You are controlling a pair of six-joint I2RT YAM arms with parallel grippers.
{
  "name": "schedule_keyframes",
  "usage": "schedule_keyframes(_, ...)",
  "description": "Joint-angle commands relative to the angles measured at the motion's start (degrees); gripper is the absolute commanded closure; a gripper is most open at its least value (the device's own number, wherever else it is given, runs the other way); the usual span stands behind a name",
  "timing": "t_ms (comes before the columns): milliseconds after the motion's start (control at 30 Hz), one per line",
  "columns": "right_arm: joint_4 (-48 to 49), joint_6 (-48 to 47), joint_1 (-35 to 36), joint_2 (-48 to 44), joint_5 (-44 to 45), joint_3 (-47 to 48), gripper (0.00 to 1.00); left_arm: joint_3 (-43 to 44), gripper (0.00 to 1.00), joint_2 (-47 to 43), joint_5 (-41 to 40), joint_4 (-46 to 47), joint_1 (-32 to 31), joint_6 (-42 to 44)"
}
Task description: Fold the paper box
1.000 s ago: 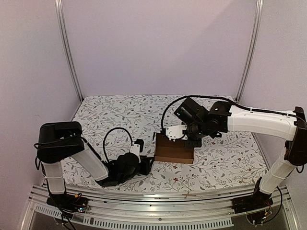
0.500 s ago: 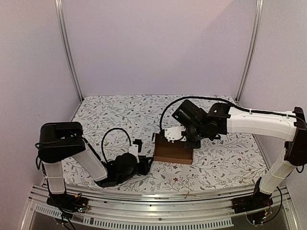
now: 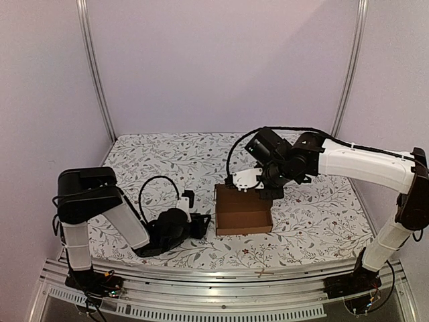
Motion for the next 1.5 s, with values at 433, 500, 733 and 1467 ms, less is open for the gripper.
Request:
schedule_keyframes(433, -3.4, -0.8, -1.0, 1.1, -1.1, -2.8, 0.99, -8.8, 0.53, -0.2, 11.1, 21.8, 1.3, 3.2)
schedule_keyframes(500, -3.4, -0.7, -1.0, 0.3, -1.2, -2.7, 0.98, -11.1, 0.50, -2.1, 12.4, 23.3, 1.7, 5.8)
schedule_keyframes(733, -3.4, -0.5, -0.9, -0.4, -1.2, -2.3, 0.97, -7.1, 0.51, -6.0, 16.5, 14.9, 2.3, 9.3)
schedule_keyframes(1467, -1.1, 0.7, 7.0, -3.5, 4.0, -11.7, 0.95, -6.2, 0.55, -3.6, 19.1, 11.2, 1.1, 6.3)
